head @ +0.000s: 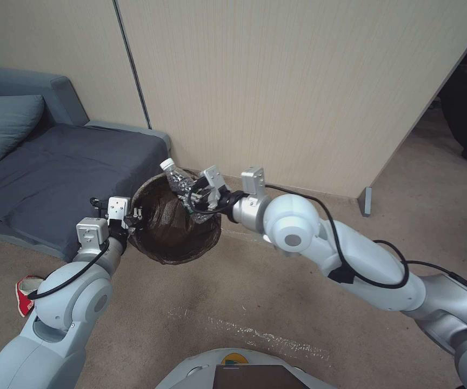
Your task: Pick up the trash bin, then pick up the garbage from the floor and place it into the trash bin.
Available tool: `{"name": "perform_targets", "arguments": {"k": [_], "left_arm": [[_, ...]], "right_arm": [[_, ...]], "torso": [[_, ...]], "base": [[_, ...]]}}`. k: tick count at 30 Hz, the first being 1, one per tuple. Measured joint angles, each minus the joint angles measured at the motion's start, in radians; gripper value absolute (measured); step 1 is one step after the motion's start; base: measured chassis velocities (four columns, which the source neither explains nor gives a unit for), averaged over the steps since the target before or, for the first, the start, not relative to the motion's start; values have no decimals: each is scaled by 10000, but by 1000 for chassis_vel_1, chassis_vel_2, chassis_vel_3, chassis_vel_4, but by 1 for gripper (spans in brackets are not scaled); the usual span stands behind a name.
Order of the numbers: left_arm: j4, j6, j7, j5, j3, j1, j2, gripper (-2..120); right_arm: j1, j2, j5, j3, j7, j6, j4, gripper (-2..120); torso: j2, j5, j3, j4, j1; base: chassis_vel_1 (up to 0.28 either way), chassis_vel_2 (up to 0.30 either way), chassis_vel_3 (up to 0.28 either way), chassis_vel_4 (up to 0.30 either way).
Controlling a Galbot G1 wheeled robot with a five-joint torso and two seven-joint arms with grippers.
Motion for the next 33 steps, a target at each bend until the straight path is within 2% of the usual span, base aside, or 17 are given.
{"name": "perform_targets", "arguments": {"k": [7, 10, 14, 27, 32, 33], "left_arm": [[-36, 0, 0, -80, -90, 46, 36, 0], [-45, 0, 0, -102, -138, 59, 31, 0], [-75, 0, -1, -111, -191, 70, 17, 0], [-98, 0, 12, -170, -283, 88, -1, 0], [-79, 0, 17, -170, -319, 80, -3, 0], [-79, 0, 17, -170, -319, 80, -3, 0]], "right_arm": [[-180, 627, -182, -614, 220, 100, -724, 28], [-297, 1474, -168, -853, 542, 162, -1483, 28], [-480, 2012, -373, -923, 574, 185, -2091, 28], [-719, 2624, -812, -896, 250, 197, -3329, 28], [-709, 2713, -851, -850, 272, 194, -3403, 49], [-709, 2713, -851, -850, 272, 194, -3403, 49]], "torso": [[0, 2, 0, 0, 0], [0, 2, 0, 1, 0], [0, 2, 0, 4, 0], [0, 2, 0, 2, 0], [0, 2, 0, 1, 0], [0, 2, 0, 1, 0]], "base": [[0, 0, 0, 0], [0, 0, 0, 0], [0, 0, 0, 0], [0, 0, 0, 0], [0, 0, 0, 0], [0, 0, 0, 0]]}}
